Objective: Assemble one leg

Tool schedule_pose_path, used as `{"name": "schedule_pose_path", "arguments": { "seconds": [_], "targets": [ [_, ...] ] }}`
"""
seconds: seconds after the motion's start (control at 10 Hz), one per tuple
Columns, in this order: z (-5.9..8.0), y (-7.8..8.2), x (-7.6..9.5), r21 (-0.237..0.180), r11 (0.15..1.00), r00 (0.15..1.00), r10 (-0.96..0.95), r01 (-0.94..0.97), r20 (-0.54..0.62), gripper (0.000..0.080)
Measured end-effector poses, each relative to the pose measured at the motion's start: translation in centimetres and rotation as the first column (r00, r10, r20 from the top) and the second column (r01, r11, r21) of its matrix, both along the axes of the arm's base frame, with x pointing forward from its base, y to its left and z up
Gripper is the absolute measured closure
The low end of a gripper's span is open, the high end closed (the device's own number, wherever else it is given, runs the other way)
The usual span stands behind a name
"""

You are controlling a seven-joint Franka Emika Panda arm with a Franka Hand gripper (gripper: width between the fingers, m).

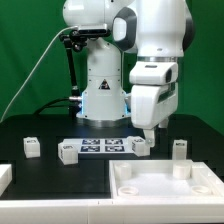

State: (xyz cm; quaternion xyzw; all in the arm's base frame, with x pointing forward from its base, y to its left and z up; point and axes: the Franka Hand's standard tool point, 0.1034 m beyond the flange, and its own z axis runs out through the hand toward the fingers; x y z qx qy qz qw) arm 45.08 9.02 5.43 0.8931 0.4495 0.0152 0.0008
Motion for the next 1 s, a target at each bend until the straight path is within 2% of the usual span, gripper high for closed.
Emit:
{"name": "schedule_pose_path", "arguments": {
  "seconds": [0.2,0.3,0.4,0.6,0.8,0.9,1.0],
  "targets": [
    [-0.5,1.8,-0.8,0.030,0.966,0.966,-0.257,0.257,-0.003,0.0151],
    [-0.6,2.2,-0.8,0.036,0.948,0.949,-0.316,0.316,-0.007,0.0151],
    [-0.5,2.3,-0.5,0.040,0.940,0.941,-0.339,0.339,-0.004,0.0151],
    [-0.6,2.5,-0.7,0.054,0.859,0.861,-0.508,0.508,-0.024,0.0151],
    [-0.9,3.5,-1.8,0.075,0.711,0.714,-0.699,0.700,-0.044,0.0151],
    [-1.0,3.8,-2.2,0.071,0.608,0.612,-0.788,0.790,-0.067,0.0151],
    [-1.1,4.0,-2.4,0.069,0.547,0.551,-0.831,0.834,-0.080,0.0151]
  ]
}}
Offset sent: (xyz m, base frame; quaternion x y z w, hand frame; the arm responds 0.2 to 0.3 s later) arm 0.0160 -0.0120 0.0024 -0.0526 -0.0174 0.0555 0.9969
